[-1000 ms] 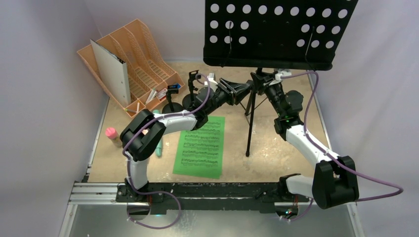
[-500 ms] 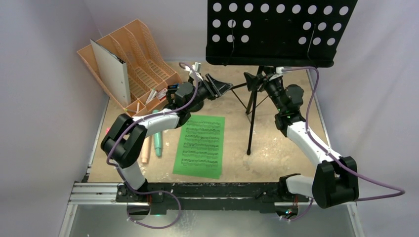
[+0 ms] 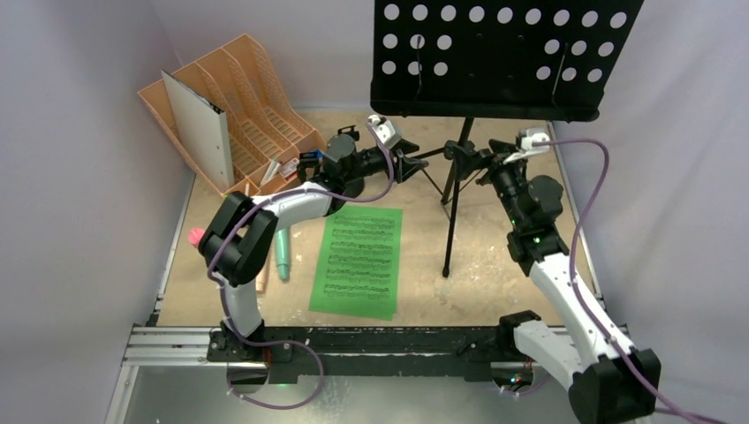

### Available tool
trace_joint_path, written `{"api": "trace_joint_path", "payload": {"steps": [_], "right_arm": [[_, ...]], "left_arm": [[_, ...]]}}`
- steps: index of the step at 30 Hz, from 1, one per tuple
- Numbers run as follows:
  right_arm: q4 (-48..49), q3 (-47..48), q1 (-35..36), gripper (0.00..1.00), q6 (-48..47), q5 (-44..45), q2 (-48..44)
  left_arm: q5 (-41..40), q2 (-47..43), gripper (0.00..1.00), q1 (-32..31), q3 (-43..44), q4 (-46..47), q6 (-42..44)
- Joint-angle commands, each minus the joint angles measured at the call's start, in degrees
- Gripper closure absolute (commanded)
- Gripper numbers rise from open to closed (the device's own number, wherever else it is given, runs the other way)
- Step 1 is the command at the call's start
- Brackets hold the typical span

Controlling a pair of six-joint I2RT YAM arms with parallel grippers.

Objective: Pack up the instrument practice props
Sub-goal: Unscrew the knob on the music stand.

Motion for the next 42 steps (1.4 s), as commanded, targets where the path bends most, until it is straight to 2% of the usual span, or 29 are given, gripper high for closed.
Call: {"api": "trace_joint_path", "payload": {"steps": [1, 4, 7, 13, 17, 21, 28, 31, 34, 37, 42], "right_arm": [[-3.0, -4.4, -0.1, 0.01, 5.3, 3.3, -6.3], [-7.7, -5.5, 0.0, 0.04, 6.3, 1.7, -7.8], [-11.0, -7.0, 0.0, 0.11, 6.9, 1.5, -8.0], [-9.5, -10.0, -0.1, 0.22, 9.0, -1.8, -4.9], [-6.7, -11.2, 0.0, 0.33, 9.6, -3.5, -0.5], [-4.8, -10.9, 0.0, 0.48, 8.4, -5.2, 3.1], [-2.6, -7.8, 0.0, 0.8, 5.2, -4.4, 8.1], [-0.9, -6.3, 0.0, 0.89, 2.3, -6.4, 9.9], [-0.9, -4.5, 0.0, 0.99, -2.0, -7.7, 12.0], [-1.2, -3.0, 0.0, 1.0, -5.5, -9.9, 13.8], [-1.2, -2.5, -0.1, 1.0, -8.5, -13.2, 16.0]], "left_arm": [[12.8, 4.2, 0.5, 1.5, 5.0, 4.7, 6.5], [15.6, 5.9, 0.5, 1.5, 6.4, 6.1, 6.4], [17.9, 8.0, 0.5, 1.5, 8.6, 5.3, 6.5], [20.8, 12.2, 0.51, 1.5, 13.2, 5.2, 5.3], [21.6, 15.1, 0.52, 1.4, 16.2, 5.4, 5.2], [22.6, 18.4, 0.56, 1.4, 19.2, 5.8, 5.2], [24.9, 21.8, 0.77, 1.4, 21.8, 10.7, 3.6], [25.1, 23.5, 0.76, 1.4, 23.8, 9.0, 5.1], [23.3, 24.1, 0.67, 1.8, 23.6, 8.5, 7.5], [22.4, 23.7, 0.61, 3.0, 22.0, 11.2, 7.5], [23.0, 24.4, 0.6, 5.1, 22.9, 15.0, 5.3]]}}
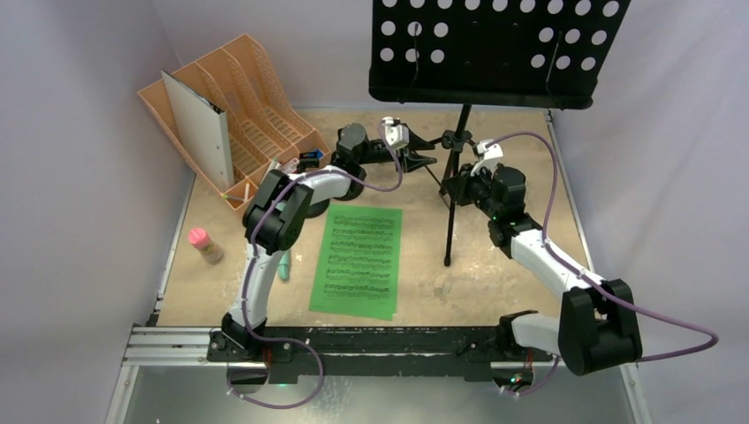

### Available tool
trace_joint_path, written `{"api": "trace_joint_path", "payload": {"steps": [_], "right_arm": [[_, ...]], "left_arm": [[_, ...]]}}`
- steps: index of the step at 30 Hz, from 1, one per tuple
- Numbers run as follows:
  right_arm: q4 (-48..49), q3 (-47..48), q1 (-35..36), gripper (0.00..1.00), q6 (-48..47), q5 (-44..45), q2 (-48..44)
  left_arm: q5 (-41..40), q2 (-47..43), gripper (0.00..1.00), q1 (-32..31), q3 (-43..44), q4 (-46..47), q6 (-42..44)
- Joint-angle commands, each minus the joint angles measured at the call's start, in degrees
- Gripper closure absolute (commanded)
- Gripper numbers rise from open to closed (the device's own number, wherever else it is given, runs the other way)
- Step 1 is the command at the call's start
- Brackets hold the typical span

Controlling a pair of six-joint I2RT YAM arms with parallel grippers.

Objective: Pack up the instrument practice props
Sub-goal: Unscrew the knob on the music stand.

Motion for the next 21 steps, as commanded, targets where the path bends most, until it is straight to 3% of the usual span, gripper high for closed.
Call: {"api": "trace_joint_path", "payload": {"steps": [1, 6, 10, 16, 21], "right_arm": [[3.3, 2.9, 0.1, 1.0, -8.6, -5.2, 1.4], [2.6, 3.5, 0.1, 1.0, -9.4, -5.8, 1.8], [2.0, 3.0, 0.1, 1.0, -8.9, -5.1, 0.8], [-0.6, 1.7, 0.1, 1.0, -5.1, -1.8, -2.0], [-2.2, 0.8, 0.1, 0.93, -3.0, 0.4, -5.6]], "left_arm": [[0.4, 0.7, 0.6, 2.2, 1.7, 5.1, 0.1], [1.6, 3.3, 0.62, 2.1, 3.6, 4.4, 0.5], [-2.4, 2.9, 0.61, 2.2, 1.9, 5.2, 2.1], [-3.5, -4.0, 0.61, 1.8, -5.2, 7.6, 0.6], [-7.2, -11.6, 0.6, 0.8, -12.8, 9.0, 0.6]]}}
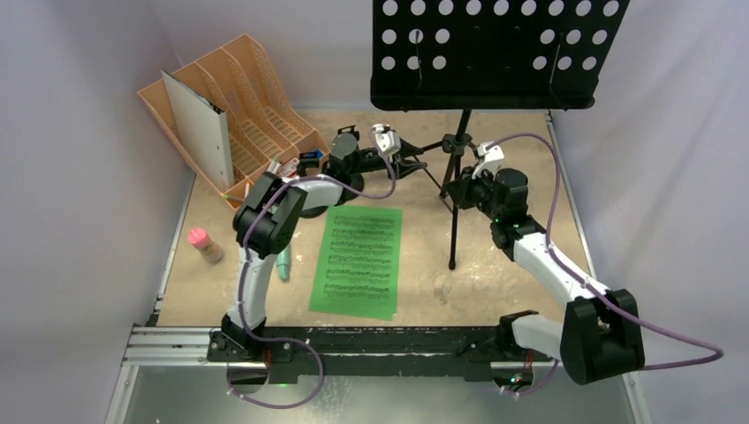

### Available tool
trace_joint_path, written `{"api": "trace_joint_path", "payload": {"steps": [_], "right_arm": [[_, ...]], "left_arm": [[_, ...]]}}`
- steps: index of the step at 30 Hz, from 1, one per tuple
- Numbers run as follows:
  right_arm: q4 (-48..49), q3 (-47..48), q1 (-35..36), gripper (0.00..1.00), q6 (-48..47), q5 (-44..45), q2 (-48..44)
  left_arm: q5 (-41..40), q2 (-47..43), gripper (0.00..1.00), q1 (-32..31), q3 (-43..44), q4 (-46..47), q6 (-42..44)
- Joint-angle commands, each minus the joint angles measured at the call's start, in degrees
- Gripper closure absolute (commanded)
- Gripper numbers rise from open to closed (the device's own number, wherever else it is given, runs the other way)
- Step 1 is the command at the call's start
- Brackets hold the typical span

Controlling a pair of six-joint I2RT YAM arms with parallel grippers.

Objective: Pack up the instrument practice props
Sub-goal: Unscrew the knob on the music stand.

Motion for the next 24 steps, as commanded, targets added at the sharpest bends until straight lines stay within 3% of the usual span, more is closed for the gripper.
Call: {"api": "trace_joint_path", "payload": {"steps": [1, 6, 10, 13, 18, 24], "right_arm": [[1.2, 0.1, 0.3, 0.92, -0.7, 1.0, -4.5], [-1.1, 0.4, 0.3, 0.88, -0.7, 1.5, -5.9], [-3.5, 1.4, 0.4, 0.61, 0.7, 2.5, -9.4], [-4.2, 2.0, 0.4, 0.51, 1.4, 5.4, -14.8], [-2.2, 2.9, 0.3, 0.34, 2.9, 8.2, -20.5], [8.4, 6.3, -0.2, 0.28, 2.7, 5.8, -14.8]], "left_arm": [[-4.1, -10.0, 0.6, -0.8, -5.2, 5.5, 0.6], [-7.5, -14.5, 0.58, -1.9, -11.1, 9.6, -0.7], [-7.9, -15.8, 0.55, -3.4, -12.3, 12.4, -3.4], [-9.6, -17.5, 0.53, -4.4, -13.4, 11.8, -3.8], [-14.1, -20.9, 0.49, -6.1, -14.5, 2.9, 7.0], [-17.4, -22.4, 0.44, -7.3, -13.0, -0.2, 13.7]]}}
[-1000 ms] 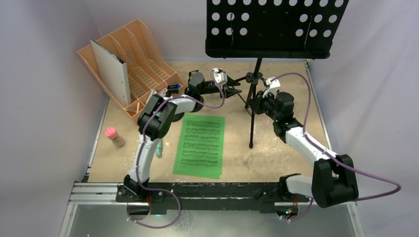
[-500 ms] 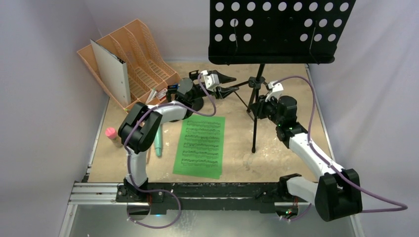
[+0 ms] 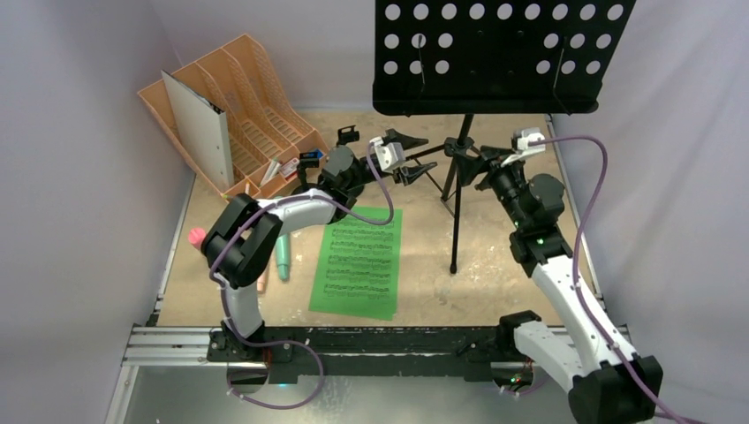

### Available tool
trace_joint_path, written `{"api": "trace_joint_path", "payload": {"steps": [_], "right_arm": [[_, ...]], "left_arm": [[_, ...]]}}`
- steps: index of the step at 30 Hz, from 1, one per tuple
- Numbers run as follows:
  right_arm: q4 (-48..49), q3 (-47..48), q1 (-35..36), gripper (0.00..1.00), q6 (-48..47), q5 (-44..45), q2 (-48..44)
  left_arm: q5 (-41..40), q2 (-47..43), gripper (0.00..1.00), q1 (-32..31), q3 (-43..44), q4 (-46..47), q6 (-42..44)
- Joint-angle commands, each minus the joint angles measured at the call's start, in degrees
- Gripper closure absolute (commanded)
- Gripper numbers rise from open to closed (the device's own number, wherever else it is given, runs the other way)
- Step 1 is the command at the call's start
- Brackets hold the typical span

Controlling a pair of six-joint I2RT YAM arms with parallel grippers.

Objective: Pack up the instrument practice props
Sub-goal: Unscrew the knob on the music stand.

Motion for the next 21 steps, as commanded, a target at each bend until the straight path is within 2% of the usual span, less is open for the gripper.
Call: {"api": "trace_joint_path", "payload": {"steps": [1, 5, 9, 15, 21], "right_arm": [[12.5, 2.0, -0.4, 0.27, 1.3, -0.3, 4.3], [27.3, -0.4, -0.5, 0.27, 3.8, 0.1, 9.1], [36.8, 0.0, -0.6, 0.28, 4.8, -2.1, 15.4], [42.8, 1.3, -0.6, 0.42, 4.6, 0.0, 21.7], [43.0, 2.7, -0.7, 0.54, 2.4, -2.5, 24.8]], "left_arm": [[-2.8, -2.6, 0.43, -0.7, 1.9, -2.2, 7.6], [-2.0, -1.0, 0.39, -1.0, 3.7, -2.4, 11.0], [-0.2, 0.9, 0.38, -1.0, 4.6, -1.5, 16.9], [1.9, 2.8, 0.39, -1.9, 5.8, -3.6, 28.0], [0.0, 5.1, 0.4, -4.5, 7.8, -7.6, 38.3]]}}
